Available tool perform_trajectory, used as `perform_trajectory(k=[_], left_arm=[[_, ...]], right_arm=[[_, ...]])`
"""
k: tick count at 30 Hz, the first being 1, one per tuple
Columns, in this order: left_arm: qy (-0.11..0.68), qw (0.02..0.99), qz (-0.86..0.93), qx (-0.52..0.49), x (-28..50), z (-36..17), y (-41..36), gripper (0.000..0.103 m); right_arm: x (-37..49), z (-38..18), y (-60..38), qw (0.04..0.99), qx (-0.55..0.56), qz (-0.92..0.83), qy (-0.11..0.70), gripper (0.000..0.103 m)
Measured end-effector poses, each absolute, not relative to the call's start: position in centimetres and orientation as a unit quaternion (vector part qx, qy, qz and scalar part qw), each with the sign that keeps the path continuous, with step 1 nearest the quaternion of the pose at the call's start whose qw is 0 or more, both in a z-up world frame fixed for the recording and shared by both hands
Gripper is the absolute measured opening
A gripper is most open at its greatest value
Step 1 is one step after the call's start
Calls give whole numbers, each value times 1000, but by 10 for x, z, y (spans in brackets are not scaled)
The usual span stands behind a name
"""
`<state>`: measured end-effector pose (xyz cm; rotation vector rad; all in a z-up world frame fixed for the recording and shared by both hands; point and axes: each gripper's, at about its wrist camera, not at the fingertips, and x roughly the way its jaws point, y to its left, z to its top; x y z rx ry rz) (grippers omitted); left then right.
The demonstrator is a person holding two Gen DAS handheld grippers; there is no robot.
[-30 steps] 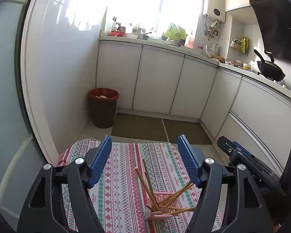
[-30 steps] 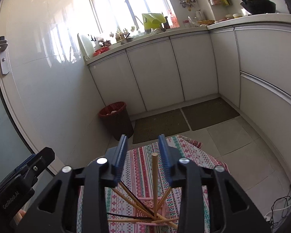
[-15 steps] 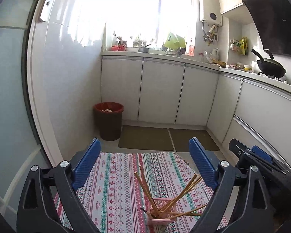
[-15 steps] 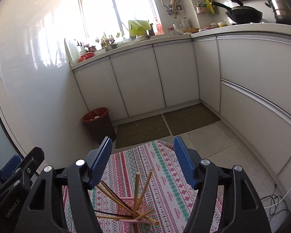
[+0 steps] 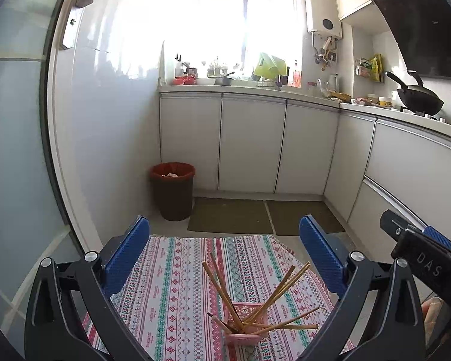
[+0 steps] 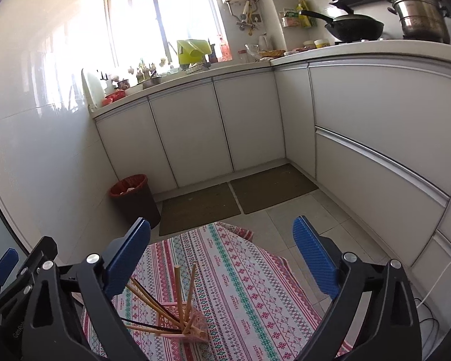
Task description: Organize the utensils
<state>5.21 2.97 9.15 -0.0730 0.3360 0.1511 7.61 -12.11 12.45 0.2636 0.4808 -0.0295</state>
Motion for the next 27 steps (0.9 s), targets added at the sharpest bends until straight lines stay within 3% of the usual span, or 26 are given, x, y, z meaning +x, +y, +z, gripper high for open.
perform_trajectory(k=[27], left_arm=[[154,980,125,-6,29,89,-10,96]], right_arm=[[33,119,-147,960,50,-128,242,96]])
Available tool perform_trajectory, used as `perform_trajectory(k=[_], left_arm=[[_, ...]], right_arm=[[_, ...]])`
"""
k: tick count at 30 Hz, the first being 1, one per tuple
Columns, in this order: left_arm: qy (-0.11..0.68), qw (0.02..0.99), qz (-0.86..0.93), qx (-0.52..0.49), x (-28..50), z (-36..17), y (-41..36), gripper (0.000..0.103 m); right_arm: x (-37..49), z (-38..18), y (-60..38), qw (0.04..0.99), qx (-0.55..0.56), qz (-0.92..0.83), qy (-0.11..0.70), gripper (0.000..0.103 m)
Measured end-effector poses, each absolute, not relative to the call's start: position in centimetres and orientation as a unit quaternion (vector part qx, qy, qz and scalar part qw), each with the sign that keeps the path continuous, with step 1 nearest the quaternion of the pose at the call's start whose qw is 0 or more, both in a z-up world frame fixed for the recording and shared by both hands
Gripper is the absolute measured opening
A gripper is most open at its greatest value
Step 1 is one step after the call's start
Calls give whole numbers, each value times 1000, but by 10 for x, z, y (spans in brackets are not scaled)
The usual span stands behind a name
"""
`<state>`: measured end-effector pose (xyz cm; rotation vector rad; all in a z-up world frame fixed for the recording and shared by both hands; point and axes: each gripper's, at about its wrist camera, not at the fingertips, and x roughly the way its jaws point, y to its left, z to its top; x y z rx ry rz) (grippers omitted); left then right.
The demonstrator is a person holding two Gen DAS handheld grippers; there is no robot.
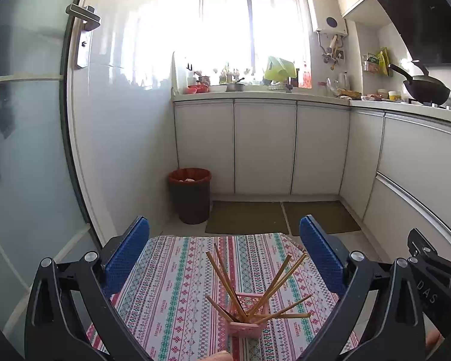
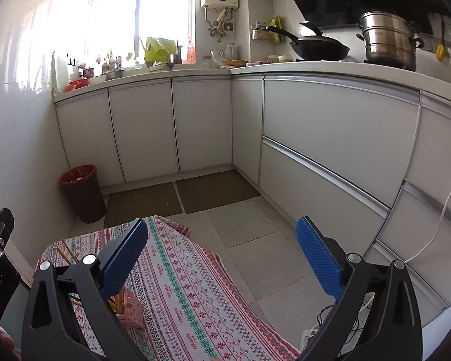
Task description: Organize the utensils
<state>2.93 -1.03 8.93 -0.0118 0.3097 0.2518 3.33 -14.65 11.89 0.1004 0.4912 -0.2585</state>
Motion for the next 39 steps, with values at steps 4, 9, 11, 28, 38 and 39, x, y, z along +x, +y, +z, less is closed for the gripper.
perform_trajectory(k=[4,9,11,28,38,39], left_arm=[[160,980,121,0,31,87,-14,96],[168,979,112,6,33,85,-16,96],[169,979,111,3,33,85,-15,96],[185,975,120,-3,28,75,-15,96],[201,972,118,14,21,58,-26,96],[200,973,116,15,21,58,-27,96]], right_arm=[[35,118,-150,960,50,-127,246,96],[34,119,-150,960,54,-126,244,96],[34,118,-148,960,53,-124,246,96],[23,104,-142,957,27,-127,259,96],[12,92,-147,955,27,-130,264,96],[11,92,-147,956,27,-129,263,96]])
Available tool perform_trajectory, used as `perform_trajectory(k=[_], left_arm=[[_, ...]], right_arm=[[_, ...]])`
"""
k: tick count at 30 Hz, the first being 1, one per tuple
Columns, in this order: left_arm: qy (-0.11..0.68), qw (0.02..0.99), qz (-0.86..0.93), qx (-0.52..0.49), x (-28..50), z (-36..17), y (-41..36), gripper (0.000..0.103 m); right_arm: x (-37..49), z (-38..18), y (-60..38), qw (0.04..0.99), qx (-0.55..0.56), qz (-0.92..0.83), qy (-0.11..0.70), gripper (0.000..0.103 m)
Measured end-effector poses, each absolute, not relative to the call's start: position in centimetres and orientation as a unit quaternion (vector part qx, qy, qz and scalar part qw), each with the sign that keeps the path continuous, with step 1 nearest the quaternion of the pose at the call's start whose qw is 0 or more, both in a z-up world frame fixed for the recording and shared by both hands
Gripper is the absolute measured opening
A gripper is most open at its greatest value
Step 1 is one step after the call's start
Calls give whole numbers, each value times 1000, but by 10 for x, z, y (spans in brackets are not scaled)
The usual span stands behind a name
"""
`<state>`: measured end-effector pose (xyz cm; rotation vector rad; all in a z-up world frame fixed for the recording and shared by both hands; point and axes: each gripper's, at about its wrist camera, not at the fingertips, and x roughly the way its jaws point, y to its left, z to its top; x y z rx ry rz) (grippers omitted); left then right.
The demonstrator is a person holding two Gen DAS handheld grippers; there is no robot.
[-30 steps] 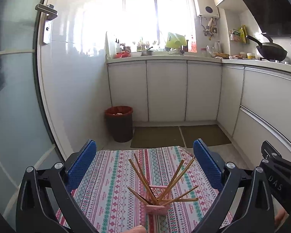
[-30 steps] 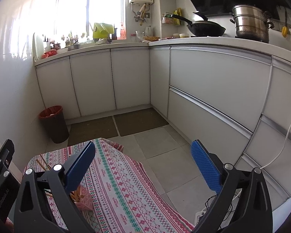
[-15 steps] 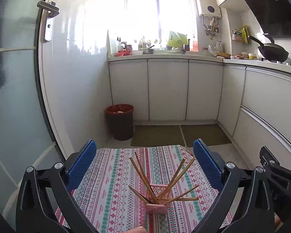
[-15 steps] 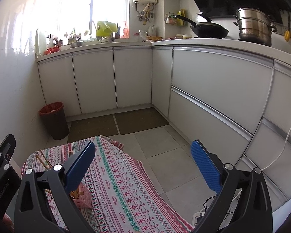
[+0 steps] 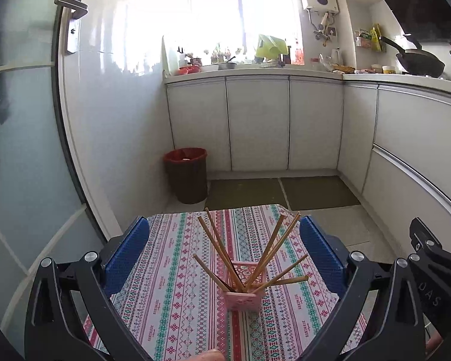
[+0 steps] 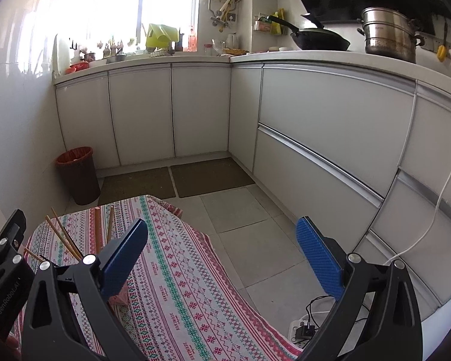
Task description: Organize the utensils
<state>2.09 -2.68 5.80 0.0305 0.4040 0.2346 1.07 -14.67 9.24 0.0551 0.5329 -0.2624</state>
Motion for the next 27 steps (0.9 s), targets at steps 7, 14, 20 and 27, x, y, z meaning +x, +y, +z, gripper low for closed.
perform_trajectory(k=[7,14,20,27], left_arm=[[203,972,117,15,25,56,-26,96],[206,971,119,18,26,52,-26,96],[213,969,121,19,30,48,-27,96],[215,969,120,19,31,47,-28,96]], right_arm=[[13,91,-146,955,23,-133,266,96],[16,84,-145,951,12,-136,278,96],[17,81,-144,950,13,-139,280,96],[17,81,-144,949,14,-138,282,96]])
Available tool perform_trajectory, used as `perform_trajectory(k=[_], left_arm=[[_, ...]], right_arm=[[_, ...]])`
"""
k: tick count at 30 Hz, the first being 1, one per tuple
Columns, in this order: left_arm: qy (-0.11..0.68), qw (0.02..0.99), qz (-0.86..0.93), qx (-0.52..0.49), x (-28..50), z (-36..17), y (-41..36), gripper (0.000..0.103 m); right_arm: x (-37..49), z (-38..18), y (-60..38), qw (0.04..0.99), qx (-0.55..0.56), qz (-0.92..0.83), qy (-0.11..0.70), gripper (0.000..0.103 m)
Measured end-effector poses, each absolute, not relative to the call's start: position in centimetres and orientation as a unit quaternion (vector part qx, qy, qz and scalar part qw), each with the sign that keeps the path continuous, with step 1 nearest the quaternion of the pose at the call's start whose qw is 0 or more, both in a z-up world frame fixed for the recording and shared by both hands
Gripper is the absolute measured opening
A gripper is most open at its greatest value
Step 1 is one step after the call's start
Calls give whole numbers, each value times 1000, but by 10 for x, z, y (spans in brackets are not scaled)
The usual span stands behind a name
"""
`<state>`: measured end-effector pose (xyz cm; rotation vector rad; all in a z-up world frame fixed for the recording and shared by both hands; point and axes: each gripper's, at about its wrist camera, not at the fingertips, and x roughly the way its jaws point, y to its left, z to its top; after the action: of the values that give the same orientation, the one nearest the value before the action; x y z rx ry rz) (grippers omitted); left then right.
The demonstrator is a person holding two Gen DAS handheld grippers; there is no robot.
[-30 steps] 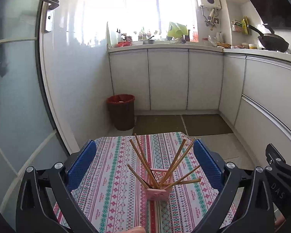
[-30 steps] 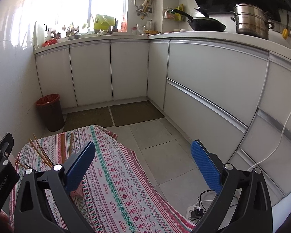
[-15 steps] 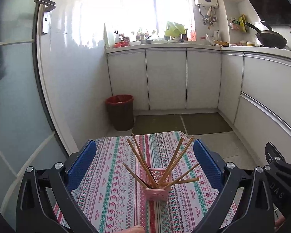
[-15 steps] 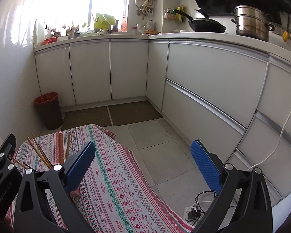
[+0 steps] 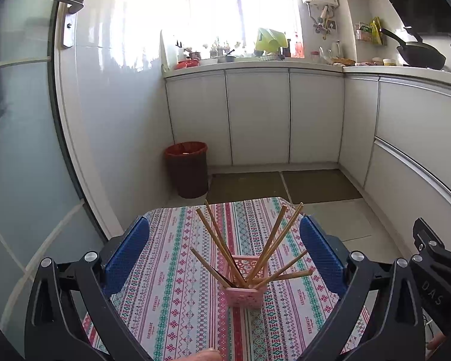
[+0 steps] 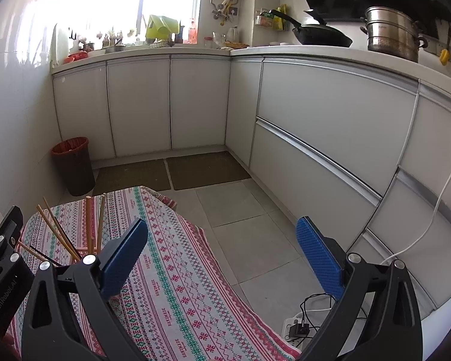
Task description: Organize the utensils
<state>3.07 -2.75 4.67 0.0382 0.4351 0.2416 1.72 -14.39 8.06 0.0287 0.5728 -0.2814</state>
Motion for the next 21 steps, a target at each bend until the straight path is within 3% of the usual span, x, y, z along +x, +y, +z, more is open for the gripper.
perform_trajectory(k=[21], left_arm=[[223,967,120,18,35,44,-24,96]], right_arm=[[19,77,-139,949,12,-135,286,96]])
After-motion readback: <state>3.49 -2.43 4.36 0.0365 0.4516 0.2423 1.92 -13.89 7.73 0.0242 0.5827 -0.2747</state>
